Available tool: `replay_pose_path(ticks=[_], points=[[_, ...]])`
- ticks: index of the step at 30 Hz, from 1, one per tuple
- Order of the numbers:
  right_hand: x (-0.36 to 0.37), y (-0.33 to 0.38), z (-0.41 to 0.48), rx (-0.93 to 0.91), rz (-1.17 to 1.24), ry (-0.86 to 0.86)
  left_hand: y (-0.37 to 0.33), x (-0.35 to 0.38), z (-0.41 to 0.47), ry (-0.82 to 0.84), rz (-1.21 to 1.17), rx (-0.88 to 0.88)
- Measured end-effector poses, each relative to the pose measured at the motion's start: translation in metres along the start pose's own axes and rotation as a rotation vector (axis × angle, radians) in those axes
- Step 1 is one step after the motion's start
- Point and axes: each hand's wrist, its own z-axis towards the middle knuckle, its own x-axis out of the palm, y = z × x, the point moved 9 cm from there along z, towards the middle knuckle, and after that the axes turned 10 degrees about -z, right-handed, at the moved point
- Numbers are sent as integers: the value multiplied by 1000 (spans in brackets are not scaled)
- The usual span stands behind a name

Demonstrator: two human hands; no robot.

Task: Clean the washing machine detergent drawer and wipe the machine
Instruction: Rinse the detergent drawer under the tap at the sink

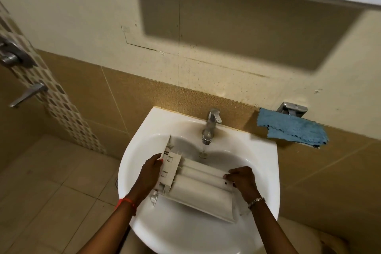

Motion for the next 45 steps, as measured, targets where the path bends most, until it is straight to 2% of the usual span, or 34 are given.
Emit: replay_pose_path(ticks=[3, 7, 11, 16, 20, 23, 26, 30, 31, 32, 34, 35, 39, 42, 45], points=[[-13, -2, -5, 51, 178, 1, 0, 0, -3, 40, -145, -130], [-25, 5, -13, 50, 302, 0, 2, 1, -4, 81, -197, -188], [-35, 5, -19, 9, 281, -66, -1, -2, -7, 118, -231, -183], [-51, 17, -38, -129, 168, -221, 4, -2, -10, 203, -259, -83], [-52, 20, -54, -194, 96, -297, 17, -1, -11, 191, -230, -65], [-49, 22, -56, -237, 56, -289, 29, -5, -11, 154, -210, -66], [-45, 23, -51, -186, 117, -218, 33, -7, -9, 139, -187, -63], [-54, 48, -55, -171, 267, -292, 29, -6, -10, 148, -170, -45], [-49, 58, -56, -168, 348, -234, 29, -6, -10, 147, -165, -41], [-37, 70, -53, -137, 488, -104, 29, -6, -9, 145, -159, -39], [-1, 80, -41, 82, 853, 152, 29, -6, -9, 144, -137, -38], [14, 84, -34, 170, 955, 230, 29, -7, -10, 140, -125, -39], [53, 83, -2, 430, 1158, 286, 25, -6, -13, 123, -92, -10], [70, 84, 10, 537, 1078, 354, 23, -5, -15, 121, -84, 8], [81, 88, 13, 570, 926, 433, 23, -6, -16, 123, -78, 18]])
